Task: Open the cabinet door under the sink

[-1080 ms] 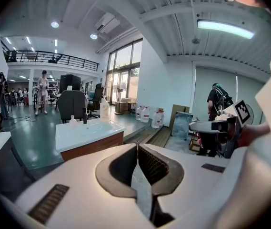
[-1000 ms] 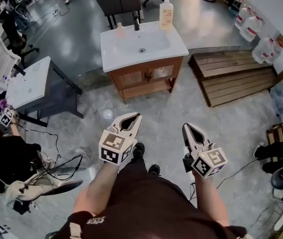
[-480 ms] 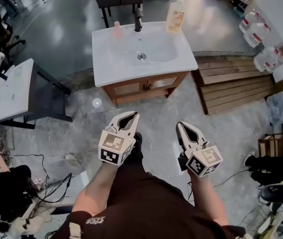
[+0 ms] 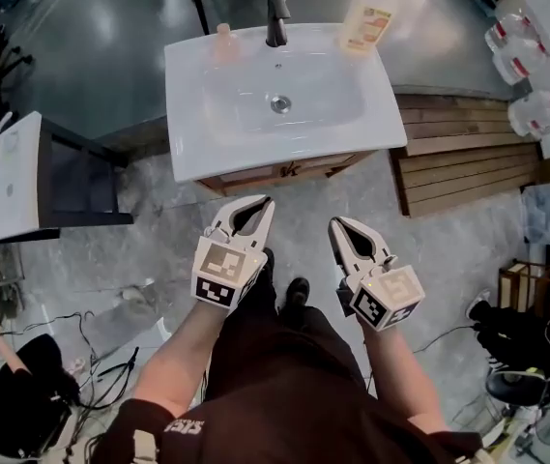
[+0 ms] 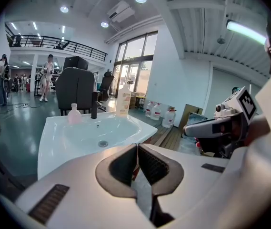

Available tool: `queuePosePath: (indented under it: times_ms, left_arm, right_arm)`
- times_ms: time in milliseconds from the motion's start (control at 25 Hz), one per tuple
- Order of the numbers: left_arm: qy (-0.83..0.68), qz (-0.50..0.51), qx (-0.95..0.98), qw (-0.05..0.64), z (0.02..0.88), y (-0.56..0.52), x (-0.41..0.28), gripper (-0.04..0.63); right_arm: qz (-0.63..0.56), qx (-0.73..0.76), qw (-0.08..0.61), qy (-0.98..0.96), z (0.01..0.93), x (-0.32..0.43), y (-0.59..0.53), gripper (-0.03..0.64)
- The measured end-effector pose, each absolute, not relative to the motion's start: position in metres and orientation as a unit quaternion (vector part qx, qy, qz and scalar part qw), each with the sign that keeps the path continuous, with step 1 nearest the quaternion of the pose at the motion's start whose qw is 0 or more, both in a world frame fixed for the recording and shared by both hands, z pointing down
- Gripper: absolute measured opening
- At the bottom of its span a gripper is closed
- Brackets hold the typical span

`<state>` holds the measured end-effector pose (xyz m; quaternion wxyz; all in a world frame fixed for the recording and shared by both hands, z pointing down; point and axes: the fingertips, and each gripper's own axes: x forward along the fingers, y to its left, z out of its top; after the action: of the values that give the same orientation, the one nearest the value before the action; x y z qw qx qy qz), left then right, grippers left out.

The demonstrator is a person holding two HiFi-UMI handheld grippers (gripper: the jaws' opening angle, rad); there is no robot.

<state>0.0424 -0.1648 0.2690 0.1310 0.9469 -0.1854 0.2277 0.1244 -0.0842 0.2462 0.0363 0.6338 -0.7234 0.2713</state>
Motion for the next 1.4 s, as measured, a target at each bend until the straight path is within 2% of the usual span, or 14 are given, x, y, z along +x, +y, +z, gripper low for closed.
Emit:
queuePosePath:
  times_ms: [120,640,1120,1400]
  left_arm:
    - [-0.178,0.236,0.947,0.124,0.280,-0.159,0.056,0.025]
    - [-0.230,0.260,0.928,0.137,0.382,-0.151,0.095,0.025]
    - [-0.260,0.264,0.913,0.170,0.493,-0.148,0.085,0.025]
    - [-0.265,0.252,0.917,0.158,0.531,-0.163,0.083,0.025]
  right_arm:
    - [0.261,0.623,0.044,-0.736,0.250,0.138,-0.092,0.015]
    - [0.298,0.578,0.055,-0.758,0.382,0.169,-0.086,0.015]
    - [0.311,0.547,0.084,-0.773,0.501,0.153,-0.108,0.015]
    - [0.293,0.554,0.097,-0.773,0.544,0.155,-0.134,0.037]
